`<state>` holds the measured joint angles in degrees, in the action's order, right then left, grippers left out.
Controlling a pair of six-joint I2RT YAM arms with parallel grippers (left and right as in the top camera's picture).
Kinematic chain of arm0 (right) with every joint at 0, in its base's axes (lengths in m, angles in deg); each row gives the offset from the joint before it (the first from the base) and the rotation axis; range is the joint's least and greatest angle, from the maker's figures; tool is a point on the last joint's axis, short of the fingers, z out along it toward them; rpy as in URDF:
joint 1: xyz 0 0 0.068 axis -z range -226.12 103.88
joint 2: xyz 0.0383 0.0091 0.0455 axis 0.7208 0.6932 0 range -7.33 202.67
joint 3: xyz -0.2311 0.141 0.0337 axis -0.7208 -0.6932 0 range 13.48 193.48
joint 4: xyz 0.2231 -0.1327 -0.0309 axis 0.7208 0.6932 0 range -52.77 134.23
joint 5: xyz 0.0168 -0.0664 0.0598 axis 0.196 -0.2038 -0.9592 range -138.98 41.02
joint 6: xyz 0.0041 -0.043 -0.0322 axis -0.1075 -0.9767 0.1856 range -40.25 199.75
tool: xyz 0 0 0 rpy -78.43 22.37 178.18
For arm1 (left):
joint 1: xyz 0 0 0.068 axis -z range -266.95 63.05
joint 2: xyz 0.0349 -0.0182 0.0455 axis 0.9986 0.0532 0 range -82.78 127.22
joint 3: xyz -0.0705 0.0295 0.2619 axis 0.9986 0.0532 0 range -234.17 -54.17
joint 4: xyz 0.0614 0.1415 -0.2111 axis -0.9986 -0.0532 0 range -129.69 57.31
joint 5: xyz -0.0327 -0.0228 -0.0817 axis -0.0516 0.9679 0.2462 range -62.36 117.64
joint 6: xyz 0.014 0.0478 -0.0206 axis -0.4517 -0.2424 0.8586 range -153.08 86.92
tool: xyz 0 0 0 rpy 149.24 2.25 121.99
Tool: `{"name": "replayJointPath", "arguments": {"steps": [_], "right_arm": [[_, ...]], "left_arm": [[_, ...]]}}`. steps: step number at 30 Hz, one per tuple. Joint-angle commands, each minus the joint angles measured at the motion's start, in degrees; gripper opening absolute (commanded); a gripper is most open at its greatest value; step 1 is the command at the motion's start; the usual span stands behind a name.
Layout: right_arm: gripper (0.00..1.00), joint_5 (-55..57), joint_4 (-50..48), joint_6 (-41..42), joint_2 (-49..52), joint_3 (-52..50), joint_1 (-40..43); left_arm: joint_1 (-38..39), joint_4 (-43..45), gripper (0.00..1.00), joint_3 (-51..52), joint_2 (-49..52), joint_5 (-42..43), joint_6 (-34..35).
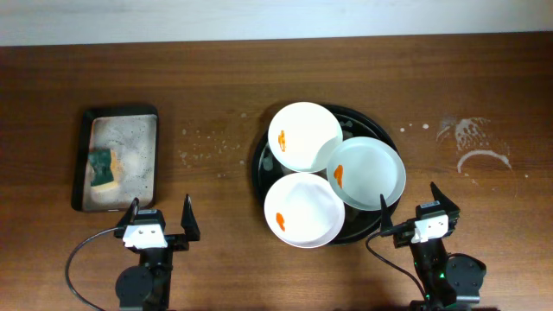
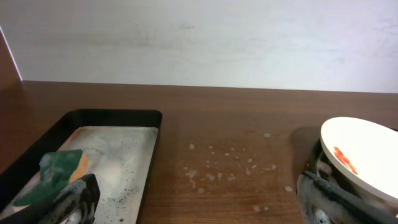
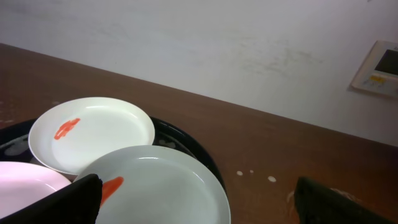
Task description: Clean dirty plates on tray and stack at the side
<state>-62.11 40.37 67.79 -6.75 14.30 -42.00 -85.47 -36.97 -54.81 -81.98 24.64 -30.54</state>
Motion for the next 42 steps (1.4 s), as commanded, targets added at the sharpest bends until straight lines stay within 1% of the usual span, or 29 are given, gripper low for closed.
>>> {"name": "replayJointPath", "arguments": {"steps": [1,14,15,16,17,19,20,21,24,25,27,28,30,31,33,35,37,38,39,40,41,42], "right_arm": [[0.99,-0.31,0.02,0.39,-0.22,-0.5,-0.42],[0.99,-0.31,0.02,0.39,-0.22,-0.5,-0.42],[0.99,-1.66,0.0,0.44,-0.22,-0.5,-0.42],[0.99,-4.87,-0.04,2.25,-0.2,-0.5,-0.42],[0.99,-7.65,-0.42,5.27,-0.2,-0.5,-0.42],[0.99,-10.14,-0.57,8.15,-0.2,-0.5,-0.42],[0.99,-11.47,-0.57,8.44,-0.2,-0.33,-0.42],[0.99,-12.07,-0.5,8.46,-0.2,0.13,-0.42],[0.99,-13.05,0.7,8.44,-0.11,4.74,-0.42],[0.99,-13.03,3.52,8.41,0.26,8.31,-0.42],[0.99,-13.03,8.17,8.41,1.75,13.07,-0.42],[0.99,-13.05,11.82,8.44,3.63,16.74,-0.42],[0.99,-13.05,20.46,8.44,9.94,25.79,-0.42],[0.99,-13.05,25.79,8.44,14.64,31.41,-0.42],[0.99,-13.05,32.41,8.44,20.74,38.25,-0.42],[0.99,-13.05,41.27,8.41,29.55,47.54,-0.42],[0.99,-13.33,47.54,8.41,36.63,54.95,-0.42],[0.99,-14.05,48.68,8.41,38.6,56.96,-0.42],[0.99,-17.88,49.22,8.44,40.98,59.19,-0.42],[0.99,-23.93,50.21,8.41,43.19,60.67,-0.42],[0.99,-27.36,49.94,8.41,44.15,60.81,-0.42],[0.99,-29.27,49.31,8.44,44.76,60.81,-0.42]], "left_arm": [[-0.26,-0.33,0.99,0.11,-0.39,0.28,-0.9],[-0.26,-0.31,0.99,0.11,-0.39,0.22,-0.92],[-0.26,-0.11,0.99,0.11,-0.39,-1.53,-0.92],[-0.26,-0.09,0.99,0.11,-0.39,-1.55,-0.87],[-0.26,-0.11,0.99,0.11,-0.39,0.13,-0.87],[-0.26,-0.07,0.99,0.11,-0.39,4.13,-0.87],[-0.26,-0.04,0.99,0.11,-0.39,6.21,-0.87],[-0.26,0.66,0.99,0.11,-0.39,6.36,-0.83],[-0.26,4.57,0.99,-1.55,-0.39,6.75,-0.85],[-0.26,4.61,0.99,-3.63,-0.33,6.71,-0.87],[-0.26,1.77,0.99,-8.81,1.4,6.71,-0.85],[-0.26,-0.55,0.99,-11.8,2.97,6.69,-0.85],[-0.26,-7.82,0.99,-21.86,10.45,6.71,-0.9],[-0.26,-12.28,0.99,-28.59,16.65,6.73,-0.9],[-0.26,-17.51,0.99,-36.39,24.65,6.73,-0.9],[-0.26,-26.4,0.99,-48.24,36.87,7.61,-0.87],[-0.26,-34.51,0.99,-58.51,47.36,8.26,-0.87],[-0.26,-36.98,1.0,-61.99,51.17,8.28,-0.87],[-0.26,-39.15,1.0,-65.13,54.62,8.22,-0.87],[-0.26,-40.65,0.99,-67.49,58.21,12.04,-0.46],[-0.26,-42.16,0.99,-68.02,59.43,13.29,-0.5],[-0.28,-42.32,0.99,-68.04,60.57,12.52,-0.46]]}}
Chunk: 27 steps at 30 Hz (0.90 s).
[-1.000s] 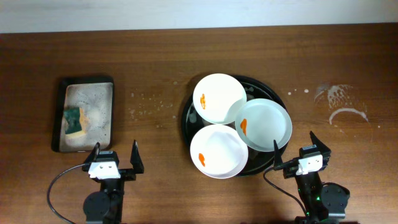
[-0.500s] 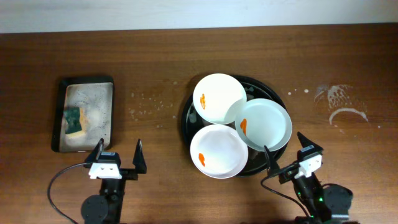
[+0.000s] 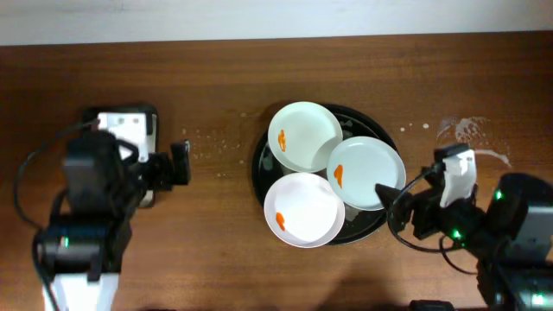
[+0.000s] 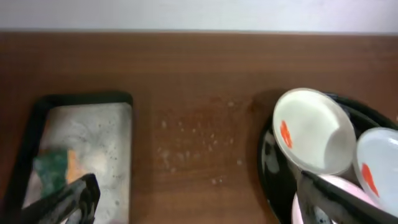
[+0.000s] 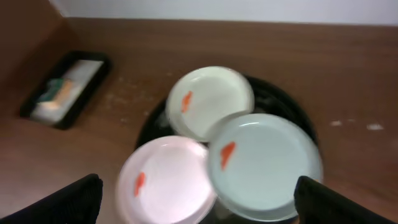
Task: Clean dirty plates on tray and stack at the side
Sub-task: 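Grasp the green sponge with left gripper, a plate rim with right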
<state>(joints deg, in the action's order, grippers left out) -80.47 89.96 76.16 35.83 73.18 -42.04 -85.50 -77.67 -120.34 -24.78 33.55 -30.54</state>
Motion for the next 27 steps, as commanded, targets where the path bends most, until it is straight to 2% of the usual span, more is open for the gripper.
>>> {"name": "replayJointPath", "arguments": {"steps": [1,3,5,6,8,9,10,11,13,16,19,21,22,23,25,27], "right_arm": [[0.99,-13.22,-0.66,0.17,3.34,1.99,-0.37],[0.99,-12.31,0.26,3.17,5.29,1.99,-0.37],[0.99,-5.53,1.99,5.62,8.0,1.99,-0.37],[0.99,-2.78,2.38,6.51,9.14,1.99,-0.37],[0.99,1.38,2.12,6.34,13.64,1.99,-0.37],[0.99,1.33,1.9,5.31,15.47,1.99,-0.37],[0.99,0.85,1.4,5.38,18.43,1.99,-0.37],[0.98,-0.68,0.74,5.42,20.48,1.99,-0.37],[0.99,-8.66,-1.11,6.01,26.12,1.99,-0.37],[0.96,-10.95,-1.11,5.44,31.04,1.99,-0.37],[0.9,-8.04,-1.14,5.38,31.8,1.99,-0.37],[0.85,-6.32,-1.14,5.38,31.8,1.99,-0.37],[0.79,-5.95,-1.14,5.38,31.8,1.99,-0.37],[0.78,-5.97,-1.14,5.38,31.8,1.99,-0.37],[0.75,-5.97,-1.09,5.4,31.8,1.99,-0.37],[0.74,-5.97,-1.14,5.4,31.8,1.99,-0.37]], "left_arm": [[-0.55,-1.88,0.99,-2.51,4.57,1.29,1.01],[-3.91,-3.13,0.99,-2.51,7.08,-5.46,9.25],[-12.48,-2.86,0.99,-2.51,10.71,-4.15,10.84],[-14.75,-2.71,0.99,-2.51,11.91,-4.15,10.23],[-19.06,-1.22,0.99,-2.51,16.44,-4.22,3.13],[-19.54,0.74,0.93,-2.51,18.6,-4.28,-1.16],[-19.69,2.54,0.8,-2.51,20.68,-5.38,-5.77],[-19.69,3.87,0.75,-2.51,22.77,-7.96,-7.65],[-19.76,4.98,0.76,-2.51,28.76,-12.55,-7.63],[-19.93,9.01,0.77,-2.51,36.83,-18.49,-7.56],[-22.97,10.75,0.78,-2.51,40.35,-18.43,-3.23],[-25.42,13.49,0.81,-2.51,41.53,-15.06,-6.34],[-26.53,14.91,0.78,-2.49,42.49,-11.87,-8.98],[-27.61,15.54,0.65,-2.49,43.8,-11.47,-9.07],[-28.5,15.67,0.57,-2.49,46.21,-9.35,-9.03],[-28.48,16.04,0.39,-2.49,49.24,-5.16,-9.11]]}}
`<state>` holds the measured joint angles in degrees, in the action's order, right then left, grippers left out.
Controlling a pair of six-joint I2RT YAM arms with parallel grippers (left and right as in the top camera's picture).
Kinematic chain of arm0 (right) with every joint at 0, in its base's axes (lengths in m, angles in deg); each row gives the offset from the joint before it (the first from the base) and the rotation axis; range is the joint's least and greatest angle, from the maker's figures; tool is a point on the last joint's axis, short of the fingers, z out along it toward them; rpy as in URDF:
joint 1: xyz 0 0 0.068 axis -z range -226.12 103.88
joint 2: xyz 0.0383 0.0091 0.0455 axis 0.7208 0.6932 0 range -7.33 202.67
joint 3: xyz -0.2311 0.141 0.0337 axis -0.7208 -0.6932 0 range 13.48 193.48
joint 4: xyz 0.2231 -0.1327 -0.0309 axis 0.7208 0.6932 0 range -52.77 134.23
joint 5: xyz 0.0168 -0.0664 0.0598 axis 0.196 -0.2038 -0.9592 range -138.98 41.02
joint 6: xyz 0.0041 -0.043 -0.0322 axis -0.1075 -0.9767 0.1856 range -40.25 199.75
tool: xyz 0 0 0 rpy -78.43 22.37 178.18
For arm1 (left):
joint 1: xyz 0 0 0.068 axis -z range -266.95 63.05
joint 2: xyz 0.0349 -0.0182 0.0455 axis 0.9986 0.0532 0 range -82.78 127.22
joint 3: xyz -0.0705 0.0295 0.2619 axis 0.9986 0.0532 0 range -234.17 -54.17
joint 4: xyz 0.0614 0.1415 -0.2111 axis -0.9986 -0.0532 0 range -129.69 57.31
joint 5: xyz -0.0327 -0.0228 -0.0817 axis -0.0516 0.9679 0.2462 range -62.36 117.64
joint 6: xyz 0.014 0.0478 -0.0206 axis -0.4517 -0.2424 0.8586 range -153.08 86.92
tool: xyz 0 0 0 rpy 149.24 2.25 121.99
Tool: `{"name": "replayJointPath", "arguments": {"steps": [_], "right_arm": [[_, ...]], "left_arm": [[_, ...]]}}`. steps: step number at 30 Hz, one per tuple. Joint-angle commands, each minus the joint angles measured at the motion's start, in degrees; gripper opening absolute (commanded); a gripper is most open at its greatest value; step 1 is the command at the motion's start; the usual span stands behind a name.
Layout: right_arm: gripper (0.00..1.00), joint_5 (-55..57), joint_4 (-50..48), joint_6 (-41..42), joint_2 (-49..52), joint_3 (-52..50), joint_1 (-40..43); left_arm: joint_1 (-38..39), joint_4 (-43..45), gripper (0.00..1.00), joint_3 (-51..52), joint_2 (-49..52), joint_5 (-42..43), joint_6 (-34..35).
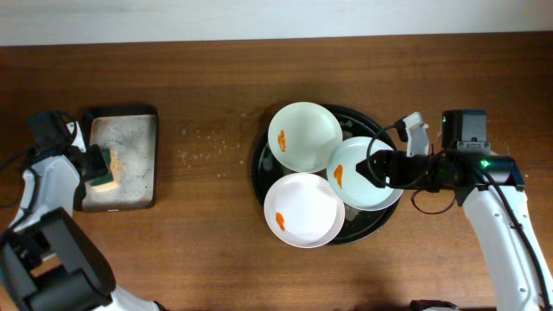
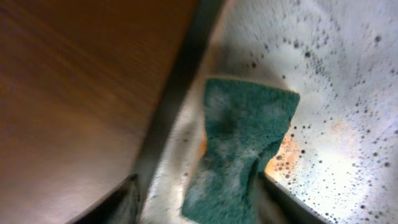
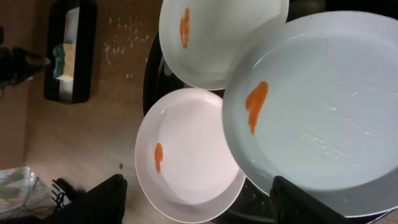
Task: Clean dirty plates on tray and stack at the side
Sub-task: 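Grasp the green sponge with left gripper, a plate rim with right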
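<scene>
Three plates with orange smears lie on the round black tray [image 1: 376, 226]: a white one [image 1: 304, 136] at the back, a pale blue one [image 1: 367, 173] on the right and a pinkish one [image 1: 302, 210] in front. A green sponge [image 2: 242, 146] lies in the rectangular tray [image 1: 130, 130] at the left. My left gripper [image 2: 199, 208] is low over the sponge and open, with one finger on each side of it. My right gripper [image 3: 208, 208] hangs open above the plates, over the pale blue plate's [image 3: 323, 112] left edge in the overhead view.
The sponge tray's floor [image 2: 348, 93] is wet with dark specks. Water drops [image 1: 203, 149] dot the table between the two trays, and a white residue ring [image 1: 479, 155] lies at the far right. The sponge tray's rim [image 2: 180, 81] runs just left of the sponge.
My left gripper was high over the table beside the sponge tray and is now down at the sponge. My right gripper has come closer over the plates. Nothing has been taken hold of.
Both arms first sat folded at the table's front edge with grippers open, facing the back wall. Then both were raised, looking down on the trays. Now the left gripper straddles the sponge and the right hovers over the plates, which have not moved.
</scene>
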<state>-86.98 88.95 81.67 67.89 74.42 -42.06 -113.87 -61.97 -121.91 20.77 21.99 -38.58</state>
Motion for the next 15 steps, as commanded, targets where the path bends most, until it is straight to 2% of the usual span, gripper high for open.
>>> {"name": "replayJointPath", "arguments": {"steps": [1,8,9,12,15], "right_arm": [[0.74,0.52,-0.09,-0.11,-0.26,0.74,-0.35],[0.73,0.5,-0.2,0.11,-0.26,0.74,-0.35],[0.73,0.5,-0.28,0.11,-0.26,0.74,-0.35],[0.72,-0.83,-0.11,0.09,-0.26,0.74,-0.35],[0.72,-1.01,-0.11,0.09,-0.26,0.74,-0.35]], "left_arm": [[-0.11,0.33,0.35,-0.92,4.37,6.36,-1.07],[-0.09,4.22,0.33,-0.66,7.3,6.38,-1.05],[0.2,4.24,0.28,-0.66,9.33,6.56,-1.05],[1.31,3.26,0.0,-0.68,11.13,6.58,-1.03],[2.29,2.19,0.0,-1.25,8.9,6.58,-0.68]]}}
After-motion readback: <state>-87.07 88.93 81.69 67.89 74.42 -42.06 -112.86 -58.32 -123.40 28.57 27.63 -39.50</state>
